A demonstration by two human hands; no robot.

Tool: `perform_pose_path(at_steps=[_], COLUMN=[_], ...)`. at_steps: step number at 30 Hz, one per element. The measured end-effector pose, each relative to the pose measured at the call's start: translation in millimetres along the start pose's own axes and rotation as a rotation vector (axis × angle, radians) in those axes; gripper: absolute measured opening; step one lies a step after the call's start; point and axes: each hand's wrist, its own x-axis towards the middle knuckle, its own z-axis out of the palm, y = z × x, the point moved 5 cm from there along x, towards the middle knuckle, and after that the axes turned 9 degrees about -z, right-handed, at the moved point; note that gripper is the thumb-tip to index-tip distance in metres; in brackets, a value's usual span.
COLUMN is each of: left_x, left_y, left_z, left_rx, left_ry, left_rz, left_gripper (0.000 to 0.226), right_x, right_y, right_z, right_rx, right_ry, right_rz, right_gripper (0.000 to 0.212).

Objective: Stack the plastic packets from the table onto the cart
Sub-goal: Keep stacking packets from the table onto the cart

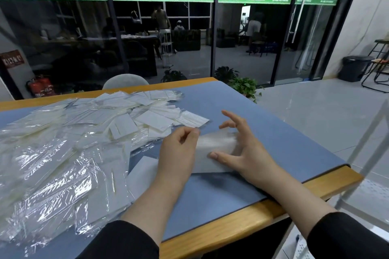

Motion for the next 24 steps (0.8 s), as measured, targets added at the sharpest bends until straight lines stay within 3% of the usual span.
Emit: perform_pose_path(at_steps=[4,11,15,20,22,24], left_x=[1.9,-5.4,-1.8,-4.1,-4.8,-6.1], left_y=[-3.7,3.5,2.1,0.1,3.9,5.2], left_z=[-4.1,8.8,0.7,6.7,4.7,2.8], left_rx=[-0.024,0.038,0.011,0.187,0.143,0.119], left_ry=[0.054,-0.087,0.000,-0.038,-0.040,-0.109], left_rz=[-0.041,0.046,0.074,0.074,0.093,0.120], left_gripper=[0.015,0.016,0.009,0.037,0.038,0.022], right_x=[-2.0,-7.5,-7.4,-10.1,-10.2,-11.2], right_y=[2.7,-3.2,-4.7,-4.9,-8.4,-9.0], right_z=[-1.6,1.8,-0.3,-1.8,-5.3,-14.2], right_rx=[-0.159,-0.100,-0.009,-0.053,-0.083,-0.113], right_ry=[0.022,-0.076,-0.078,-0.172,-0.116,-0.022], right_rz=[-0.050,0.033,0.076,0.162,0.126,0.106], right_gripper=[0.050,0.054,0.060,0.051,0.048,0.049])
